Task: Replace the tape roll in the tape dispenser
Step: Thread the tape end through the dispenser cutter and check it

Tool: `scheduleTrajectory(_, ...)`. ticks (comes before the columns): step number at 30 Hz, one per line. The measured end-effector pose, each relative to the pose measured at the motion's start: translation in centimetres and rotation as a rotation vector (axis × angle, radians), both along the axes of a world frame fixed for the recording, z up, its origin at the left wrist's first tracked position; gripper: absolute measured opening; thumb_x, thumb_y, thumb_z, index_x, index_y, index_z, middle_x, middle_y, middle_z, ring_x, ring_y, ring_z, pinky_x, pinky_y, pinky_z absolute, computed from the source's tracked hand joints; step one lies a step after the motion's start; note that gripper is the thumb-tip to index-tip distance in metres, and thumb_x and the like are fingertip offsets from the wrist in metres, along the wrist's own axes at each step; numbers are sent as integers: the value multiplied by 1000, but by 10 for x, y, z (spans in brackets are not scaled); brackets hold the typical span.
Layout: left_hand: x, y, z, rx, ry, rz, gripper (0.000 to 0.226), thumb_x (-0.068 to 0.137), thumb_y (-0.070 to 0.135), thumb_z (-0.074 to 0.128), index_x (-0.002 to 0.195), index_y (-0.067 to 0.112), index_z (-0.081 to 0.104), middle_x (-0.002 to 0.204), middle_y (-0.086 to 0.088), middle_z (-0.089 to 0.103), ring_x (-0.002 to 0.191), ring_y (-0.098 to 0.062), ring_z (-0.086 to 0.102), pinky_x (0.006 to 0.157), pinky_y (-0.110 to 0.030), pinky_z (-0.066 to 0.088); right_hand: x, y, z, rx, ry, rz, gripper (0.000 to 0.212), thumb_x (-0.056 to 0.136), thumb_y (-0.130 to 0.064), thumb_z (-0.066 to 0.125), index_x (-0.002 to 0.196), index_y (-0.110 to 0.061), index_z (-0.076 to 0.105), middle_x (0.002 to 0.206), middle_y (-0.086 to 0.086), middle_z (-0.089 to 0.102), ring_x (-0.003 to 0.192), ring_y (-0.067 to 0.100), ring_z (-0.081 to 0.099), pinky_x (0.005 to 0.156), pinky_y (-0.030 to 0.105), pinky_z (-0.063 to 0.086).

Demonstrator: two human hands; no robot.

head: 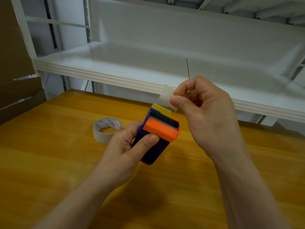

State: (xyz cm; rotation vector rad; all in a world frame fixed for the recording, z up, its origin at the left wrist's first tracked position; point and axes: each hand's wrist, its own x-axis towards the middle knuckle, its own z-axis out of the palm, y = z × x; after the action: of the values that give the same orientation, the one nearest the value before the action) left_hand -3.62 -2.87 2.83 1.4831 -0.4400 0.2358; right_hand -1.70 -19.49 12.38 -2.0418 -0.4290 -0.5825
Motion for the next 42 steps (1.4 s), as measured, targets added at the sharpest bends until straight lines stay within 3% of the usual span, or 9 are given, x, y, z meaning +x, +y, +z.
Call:
scheduleTrajectory(7,1,1,-2,9,10,18,54,78,65,65,117,27,68,106,-1,72,97,-22,71,71,-28,58,0,3,-2,-22,36,-20,11,92,-26,70,87,-32,61,85,-12,66,83,2,62,69,15,47)
scheduleTrajectory(14,2,1,-2,20,4,22,55,79,65,64,117,25,67,104,-1,72,95,-21,71,69,-28,59,1,1,-3,-59,-36,-4,11,89,-29,74,86,-28,63,83,-11,68,85,7,65,76,31,56)
scheduleTrajectory(21,2,1,-3,31,18,15,38,83,45,62,115,24,68,101,1,73,92,-18,72,69,-29,59,1,2,-5,-9,-42,-51,14,87,-29,76,80,-29,63,75,-13,67,76,5,62,70,28,51)
scheduleTrajectory(24,2,2,-3,27,20,18,45,82,51,66,116,23,68,105,-3,72,94,-22,72,71,-31,60,0,3,-4,-12,-34,-60,11,87,-28,75,82,-30,65,79,-12,69,82,6,65,76,34,56)
scheduleTrajectory(27,1,1,-3,22,23,9,53,80,62,66,117,25,68,106,-2,72,96,-21,71,71,-28,58,-1,2,-2,-47,-15,-59,12,90,-29,73,99,-36,69,79,-15,66,86,3,65,78,28,54)
scheduleTrajectory(30,1,0,-4,15,25,-2,40,83,49,66,115,26,69,105,-2,72,95,-21,71,71,-29,58,-2,1,-3,-87,-5,-72,24,91,-30,71,114,-37,70,85,-18,66,89,0,63,78,20,51)
scheduleTrajectory(35,1,1,-3,10,21,-14,37,85,44,64,116,24,69,107,-1,71,97,-21,71,72,-28,58,0,0,-3,-69,3,-76,17,90,-32,72,106,-35,74,95,-20,69,93,-2,63,81,18,51)
scheduleTrajectory(38,0,0,-2,10,10,-22,42,84,53,66,117,27,68,109,-2,71,99,-21,70,73,-27,58,1,-1,-2,-73,-27,-76,6,90,-29,72,92,-34,75,93,-18,71,93,-1,64,82,20,51)
scheduleTrajectory(42,0,0,0,-10,3,-18,46,79,64,65,116,37,68,110,1,71,101,-19,71,73,-27,59,0,-2,0,-92,-63,-87,12,90,-28,72,84,-39,71,95,-20,67,88,-11,55,73,1,39)
